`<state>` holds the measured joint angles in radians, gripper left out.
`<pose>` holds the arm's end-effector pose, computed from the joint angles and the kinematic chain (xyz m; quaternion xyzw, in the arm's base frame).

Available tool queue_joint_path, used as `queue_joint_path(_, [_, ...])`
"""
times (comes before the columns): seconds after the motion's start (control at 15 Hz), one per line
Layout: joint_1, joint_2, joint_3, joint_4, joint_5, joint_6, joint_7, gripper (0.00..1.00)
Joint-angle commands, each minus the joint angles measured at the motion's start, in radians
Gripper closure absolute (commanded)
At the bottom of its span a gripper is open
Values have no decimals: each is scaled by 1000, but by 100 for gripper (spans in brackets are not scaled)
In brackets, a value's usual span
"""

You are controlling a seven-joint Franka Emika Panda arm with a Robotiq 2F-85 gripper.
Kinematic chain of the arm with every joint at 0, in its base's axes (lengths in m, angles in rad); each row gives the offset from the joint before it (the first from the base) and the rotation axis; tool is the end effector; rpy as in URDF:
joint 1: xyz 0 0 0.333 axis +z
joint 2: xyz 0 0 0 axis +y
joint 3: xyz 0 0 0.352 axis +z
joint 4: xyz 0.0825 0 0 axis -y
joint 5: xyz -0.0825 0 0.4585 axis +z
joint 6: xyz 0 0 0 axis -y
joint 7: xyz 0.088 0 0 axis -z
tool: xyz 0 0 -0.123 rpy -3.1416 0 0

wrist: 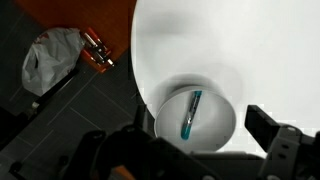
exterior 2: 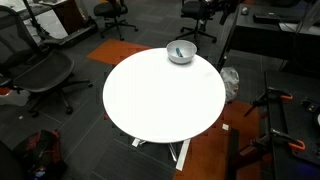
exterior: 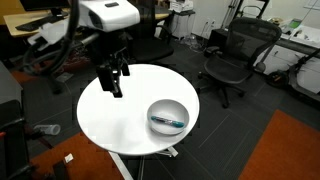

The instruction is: Remove the marker from the bowl and put it on the table

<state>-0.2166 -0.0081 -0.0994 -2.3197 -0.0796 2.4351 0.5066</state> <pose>0.5473 -0.1800 0.3259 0.9256 -0.3725 0.0640 0.0213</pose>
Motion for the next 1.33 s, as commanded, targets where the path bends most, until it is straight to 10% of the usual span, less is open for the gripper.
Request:
queue_joint_path(0.0, [21, 124, -32, 107, 2, 21, 57, 0])
queue_joint_path(1.27, [45, 542, -89, 433, 179, 132, -12, 0])
